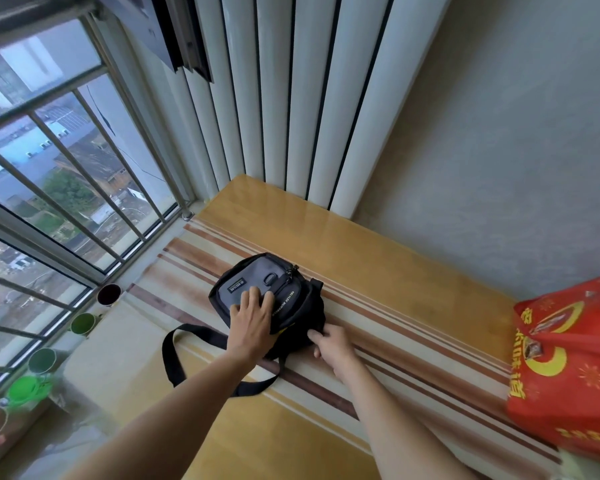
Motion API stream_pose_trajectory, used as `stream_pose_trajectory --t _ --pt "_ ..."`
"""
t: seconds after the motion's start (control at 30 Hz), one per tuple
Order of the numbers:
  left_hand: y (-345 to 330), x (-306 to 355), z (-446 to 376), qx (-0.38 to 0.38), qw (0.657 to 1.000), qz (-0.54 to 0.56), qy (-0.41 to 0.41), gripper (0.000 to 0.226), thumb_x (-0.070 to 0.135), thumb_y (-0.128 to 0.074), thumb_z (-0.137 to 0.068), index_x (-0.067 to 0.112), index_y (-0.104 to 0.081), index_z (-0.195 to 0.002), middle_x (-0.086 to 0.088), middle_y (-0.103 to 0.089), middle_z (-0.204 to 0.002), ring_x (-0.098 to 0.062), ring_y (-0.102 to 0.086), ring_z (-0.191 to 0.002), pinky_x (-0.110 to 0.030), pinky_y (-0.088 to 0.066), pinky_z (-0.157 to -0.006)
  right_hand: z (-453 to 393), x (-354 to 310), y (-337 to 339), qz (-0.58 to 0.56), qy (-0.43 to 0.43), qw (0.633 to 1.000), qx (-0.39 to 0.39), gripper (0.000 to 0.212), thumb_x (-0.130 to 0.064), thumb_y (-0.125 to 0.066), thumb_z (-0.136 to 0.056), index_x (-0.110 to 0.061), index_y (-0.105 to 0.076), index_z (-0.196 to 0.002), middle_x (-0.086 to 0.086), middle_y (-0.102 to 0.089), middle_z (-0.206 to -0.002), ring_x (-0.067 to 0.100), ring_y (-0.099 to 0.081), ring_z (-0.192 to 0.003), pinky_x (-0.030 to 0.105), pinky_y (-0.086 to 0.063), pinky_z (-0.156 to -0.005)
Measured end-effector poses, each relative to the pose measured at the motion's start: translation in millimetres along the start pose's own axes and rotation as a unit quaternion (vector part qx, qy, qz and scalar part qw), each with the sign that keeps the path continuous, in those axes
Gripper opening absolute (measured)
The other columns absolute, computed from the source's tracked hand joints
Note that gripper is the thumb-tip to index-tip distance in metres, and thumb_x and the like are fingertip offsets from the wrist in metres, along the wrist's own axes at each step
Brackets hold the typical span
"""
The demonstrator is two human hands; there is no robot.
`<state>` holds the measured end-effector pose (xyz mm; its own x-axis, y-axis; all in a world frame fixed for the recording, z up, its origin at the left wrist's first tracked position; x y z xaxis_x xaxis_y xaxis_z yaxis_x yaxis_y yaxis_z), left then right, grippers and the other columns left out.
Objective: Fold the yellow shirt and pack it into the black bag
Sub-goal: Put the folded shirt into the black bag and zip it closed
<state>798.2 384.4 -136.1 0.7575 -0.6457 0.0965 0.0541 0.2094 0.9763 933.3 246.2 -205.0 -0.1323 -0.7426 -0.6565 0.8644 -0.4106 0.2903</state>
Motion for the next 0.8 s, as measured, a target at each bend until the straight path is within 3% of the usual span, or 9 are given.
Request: stream_pose_trajectory --t 0.07,0.13,0.2,0.3,0.4,0.53,0.63,0.7,0.8 --pt "0.3 6.6 3.8 0.002 0.999 0.016 -0.042 0.061 0.045 -0.068 -0.065 0.018 -0.044 -0.114 -0.007 -0.04 -0.116 -0.031 -0.044 -0.103 -0.043 -0.042 -0.082 -0.7 -1.1 0.8 -0.001 0.001 1.0 0.02 0.014 -0.025 -0.061 -0.093 -0.013 -0.068 -0.094 0.005 -0.063 -0.061 0.016 -0.055 -0.051 0.03 -0.046 -0.062" --pt "2.5 15.1 9.3 0.009 0.993 0.033 -0.113 0.061 0.039 -0.061 -0.067 0.019 -0.045 -0.123 -0.009 -0.037 -0.136 -0.034 -0.041 -0.124 -0.047 -0.038 -0.098 1.4 -6.8 2.7 0.0 0.003 0.999 0.042 0.013 -0.021 -0.059 -0.093 -0.011 -0.068 -0.095 0.004 -0.063 -0.063 0.015 -0.055 -0.047 0.025 -0.045 -0.053" --pt "1.8 23.6 17.2 0.001 0.979 0.043 -0.197 0.07 0.039 -0.054 -0.07 0.018 -0.041 -0.135 -0.009 -0.024 -0.156 -0.03 -0.02 -0.145 -0.049 -0.023 -0.115 4.7 -13.0 3.7 -0.001 0.002 0.998 0.058 0.014 -0.016 -0.057 -0.094 -0.009 -0.068 -0.099 0.007 -0.066 -0.069 0.016 -0.055 -0.048 0.023 -0.045 -0.049" --pt "-13.8 27.4 27.7 -0.068 0.959 0.053 -0.27 0.073 0.049 -0.039 -0.088 0.02 -0.024 -0.153 0.001 0.005 -0.166 -0.015 0.013 -0.151 -0.044 0.004 -0.121 3.2 -16.9 1.2 -0.012 -0.001 0.998 0.063 0.021 -0.008 -0.047 -0.095 -0.009 -0.066 -0.101 0.013 -0.071 -0.083 0.017 -0.056 -0.051 0.027 -0.049 -0.054" --pt "-26.4 23.1 18.4 -0.117 0.963 0.04 -0.24 0.065 0.063 -0.015 -0.098 0.034 -0.011 -0.156 0.011 0.012 -0.163 -0.007 0.023 -0.147 -0.044 0.015 -0.118 -1.3 -14.7 -0.1 -0.015 -0.017 0.997 0.072 0.025 -0.008 -0.041 -0.09 -0.009 -0.064 -0.1 0.011 -0.069 -0.072 0.016 -0.056 -0.048 0.03 -0.048 -0.057" --pt "-34.6 27.0 -0.7 -0.123 0.975 -0.031 -0.183 0.064 0.054 0.0 -0.092 0.04 0.003 -0.155 0.012 0.02 -0.161 -0.011 0.026 -0.146 -0.05 0.017 -0.118 -3.2 -17.3 3.5 -0.017 -0.011 0.996 0.082 0.015 -0.013 -0.044 -0.091 -0.011 -0.056 -0.1 0.006 -0.061 -0.057 0.015 -0.053 -0.046 0.028 -0.043 -0.054" --pt "-42.6 28.5 -6.7 -0.108 0.983 -0.04 -0.146 0.059 0.05 -0.013 -0.099 0.038 0.002 -0.155 0.011 0.02 -0.162 -0.013 0.025 -0.147 -0.053 0.015 -0.117 -6.6 -12.0 4.1 -0.008 -0.025 0.997 0.071 0.015 -0.01 -0.05 -0.093 -0.015 -0.053 -0.108 0.006 -0.065 -0.079 0.018 -0.057 -0.058 0.031 -0.049 -0.055" --pt "-48.0 28.5 -9.0 -0.104 0.984 -0.048 -0.135 0.06 0.049 -0.021 -0.102 0.037 0.004 -0.155 0.01 0.022 -0.161 -0.014 0.026 -0.146 -0.054 0.013 -0.118 -9.3 -4.8 6.7 0.0 -0.036 0.997 0.073 0.023 -0.014 -0.056 -0.093 -0.016 -0.053 -0.116 0.005 -0.067 -0.097 0.021 -0.064 -0.075 0.039 -0.057 -0.071" --pt "-47.3 30.6 -14.9 -0.108 0.984 -0.054 -0.13 0.062 0.049 -0.024 -0.102 0.038 0.007 -0.155 0.01 0.025 -0.16 -0.015 0.027 -0.146 -0.053 0.012 -0.119 -7.1 -4.2 12.3 0.008 -0.031 0.997 0.075 0.023 -0.018 -0.06 -0.094 -0.018 -0.054 -0.117 0.003 -0.067 -0.105 0.024 -0.067 -0.093 0.043 -0.057 -0.088"
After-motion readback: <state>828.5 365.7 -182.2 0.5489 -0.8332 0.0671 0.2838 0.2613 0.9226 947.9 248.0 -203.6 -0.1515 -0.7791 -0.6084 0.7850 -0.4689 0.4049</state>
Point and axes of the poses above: each hand's wrist, its own z-axis away from the middle knuckle, its own y-axis out of the back of the hand, x = y × z, the point moved 8 cm from there along -z, towards the middle knuckle
